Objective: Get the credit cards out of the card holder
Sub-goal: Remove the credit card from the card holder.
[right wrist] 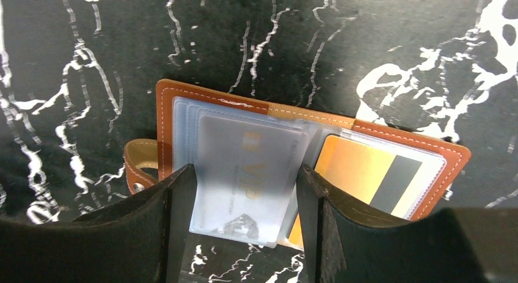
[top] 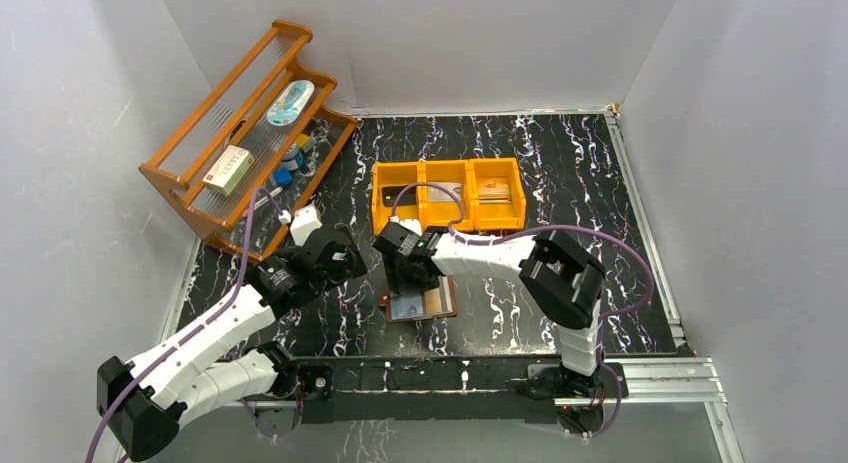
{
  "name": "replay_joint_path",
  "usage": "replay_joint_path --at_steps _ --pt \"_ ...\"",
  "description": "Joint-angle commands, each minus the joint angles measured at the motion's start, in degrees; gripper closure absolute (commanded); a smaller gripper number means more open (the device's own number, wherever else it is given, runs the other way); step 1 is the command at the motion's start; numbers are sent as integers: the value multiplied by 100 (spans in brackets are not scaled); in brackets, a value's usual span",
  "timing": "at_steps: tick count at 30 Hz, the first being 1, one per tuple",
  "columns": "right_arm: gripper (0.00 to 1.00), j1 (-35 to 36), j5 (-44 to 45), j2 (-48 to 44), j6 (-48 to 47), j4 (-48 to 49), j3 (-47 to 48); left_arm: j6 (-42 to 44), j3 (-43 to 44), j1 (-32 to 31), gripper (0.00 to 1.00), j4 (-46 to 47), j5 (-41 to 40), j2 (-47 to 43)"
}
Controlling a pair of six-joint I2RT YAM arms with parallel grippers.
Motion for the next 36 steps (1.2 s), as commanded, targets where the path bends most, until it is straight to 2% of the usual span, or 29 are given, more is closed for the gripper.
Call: replay_joint_path --at_steps 1,9,17,18,24,26,36 --pt "39 -179 -907 -324 5 889 -435 158 -32 34 2 85 48 -34" --pt "40 -819 -2514 -885 252 2594 -1742 680 -72 34 2 788 824 186" --pt "40 -1232 -3312 -1185 578 3764 -2607 1045 -147 34 4 1703 2200 819" --pt "39 -1292 -3345 -1242 610 3853 -2701 989 -158 34 6 1760 2298 952" --pt "39 -1439 -3436 -1326 714 4124 -2988 514 -368 42 36 2121 2615 1135" --pt "39 -1446 -3452 -1289 731 4125 -3002 459 -518 42 41 2376 2784 1089" --pt "39 -1503 -3498 -1205 882 4143 -3000 22 -1091 43 44 3359 3942 1333"
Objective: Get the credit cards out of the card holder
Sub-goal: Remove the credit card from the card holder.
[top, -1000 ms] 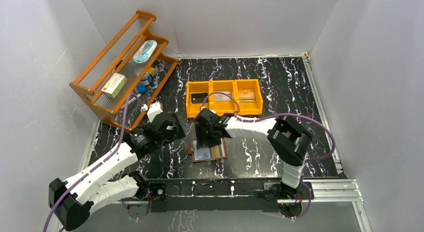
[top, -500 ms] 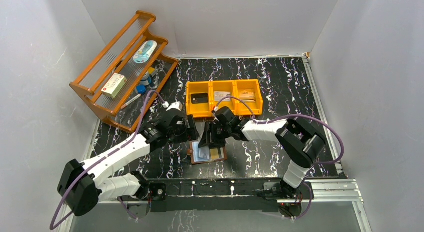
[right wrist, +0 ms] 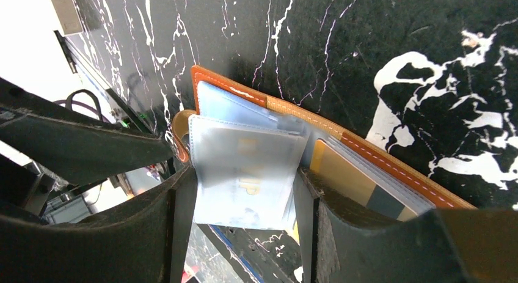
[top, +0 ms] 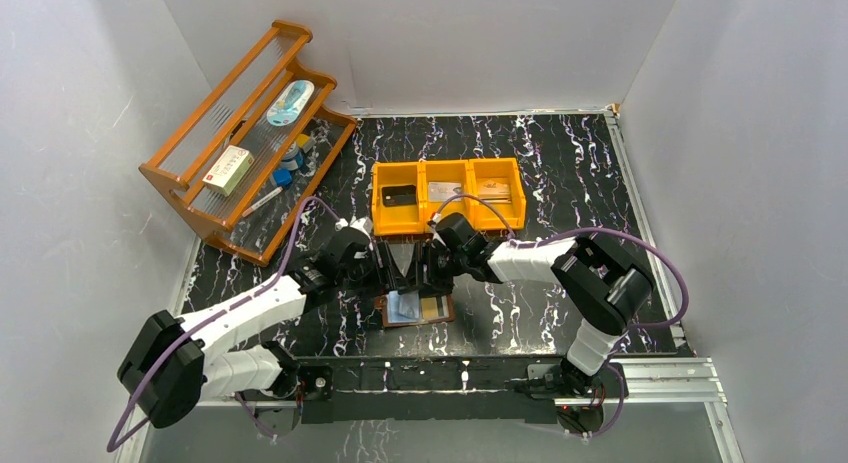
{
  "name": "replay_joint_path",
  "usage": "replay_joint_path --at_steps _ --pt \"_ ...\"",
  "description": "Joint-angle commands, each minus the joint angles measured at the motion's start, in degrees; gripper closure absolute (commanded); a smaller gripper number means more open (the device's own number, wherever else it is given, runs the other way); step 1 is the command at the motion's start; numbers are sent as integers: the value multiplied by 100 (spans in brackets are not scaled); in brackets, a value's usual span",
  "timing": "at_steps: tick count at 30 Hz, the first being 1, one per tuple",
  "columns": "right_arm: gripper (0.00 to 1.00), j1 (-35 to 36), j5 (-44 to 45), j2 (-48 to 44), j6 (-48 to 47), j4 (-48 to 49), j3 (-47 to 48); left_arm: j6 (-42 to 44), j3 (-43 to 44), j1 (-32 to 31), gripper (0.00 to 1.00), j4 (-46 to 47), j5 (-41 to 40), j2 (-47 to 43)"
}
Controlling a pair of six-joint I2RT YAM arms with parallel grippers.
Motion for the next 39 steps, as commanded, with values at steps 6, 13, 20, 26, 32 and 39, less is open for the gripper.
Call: replay_joint_path --at_steps 6,13,20,26,32,39 --pt "39 -46 -74 6 109 29 -31 -164 8 32 50 406 835 635" --pt "39 -77 -107 44 154 52 -32 -190 6 31 50 34 444 260" --pt "39 -85 -120 70 171 47 -14 -61 -222 45 46 -76 231 -424" --pt "39 -99 -116 45 172 38 -22 -29 -460 40 47 502 695 -539" --pt "39 -94 -122 46 173 38 -15 254 -373 40 51 509 1109 -131" --pt "39 -94 -129 6 185 46 -18 369 -358 41 57 828 1405 250"
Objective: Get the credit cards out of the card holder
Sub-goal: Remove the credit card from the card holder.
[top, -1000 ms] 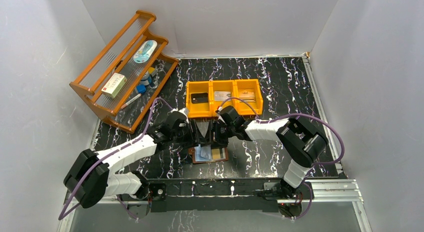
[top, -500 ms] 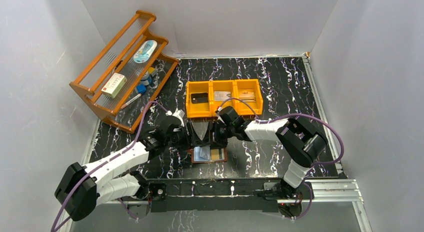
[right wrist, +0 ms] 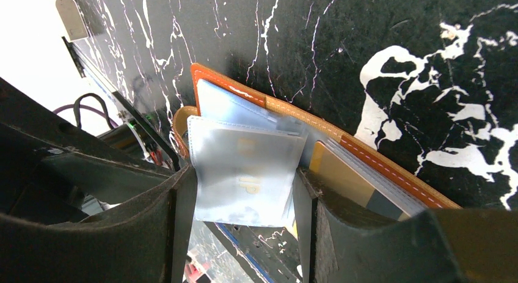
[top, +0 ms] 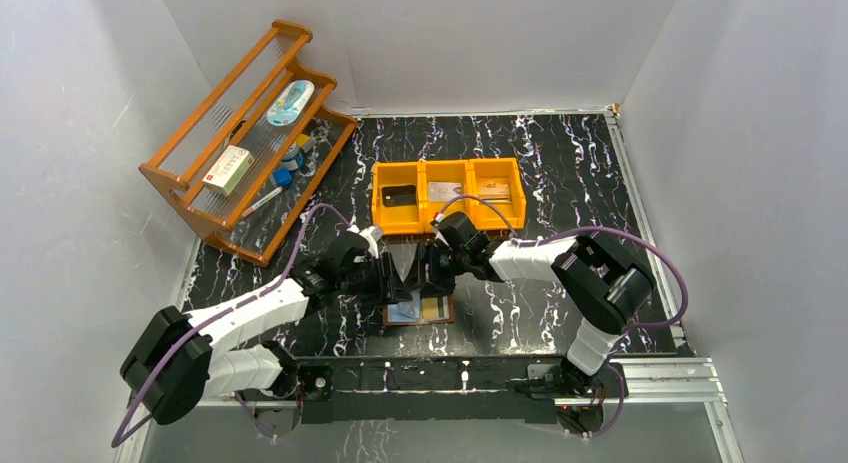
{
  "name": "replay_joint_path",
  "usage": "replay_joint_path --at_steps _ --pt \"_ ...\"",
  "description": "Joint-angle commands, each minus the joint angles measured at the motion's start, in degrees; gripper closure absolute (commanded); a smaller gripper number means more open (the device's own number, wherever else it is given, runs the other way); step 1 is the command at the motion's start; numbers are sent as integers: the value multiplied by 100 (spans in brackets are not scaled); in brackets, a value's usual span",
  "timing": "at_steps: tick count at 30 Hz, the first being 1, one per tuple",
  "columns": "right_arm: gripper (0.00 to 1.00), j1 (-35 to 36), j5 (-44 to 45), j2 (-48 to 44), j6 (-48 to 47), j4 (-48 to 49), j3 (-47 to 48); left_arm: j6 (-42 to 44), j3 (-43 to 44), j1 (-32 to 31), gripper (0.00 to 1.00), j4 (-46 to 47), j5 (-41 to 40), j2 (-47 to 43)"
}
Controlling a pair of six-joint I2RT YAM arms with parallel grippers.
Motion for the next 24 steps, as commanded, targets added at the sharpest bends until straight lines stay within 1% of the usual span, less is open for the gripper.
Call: replay_joint_path --at_steps 1,6,9,12,16,19,24 --pt "39 9 7 -12 41 95 16 197 74 -18 60 206 376 245" --pt "38 9 -51 -30 59 147 32 236 89 -27 64 250 373 452" --pt "38 9 -80 -39 85 167 60 271 114 -28 68 243 350 519" --pt "37 8 -157 -97 93 205 88 299 122 -23 70 332 339 504" --pt "34 5 -98 -257 115 151 126 346 93 -28 72 803 645 612" --pt "33 -3 -93 -319 107 63 194 414 224 -28 74 886 828 816" --pt "21 -16 118 -629 112 -174 268 513 349 -28 74 768 791 851"
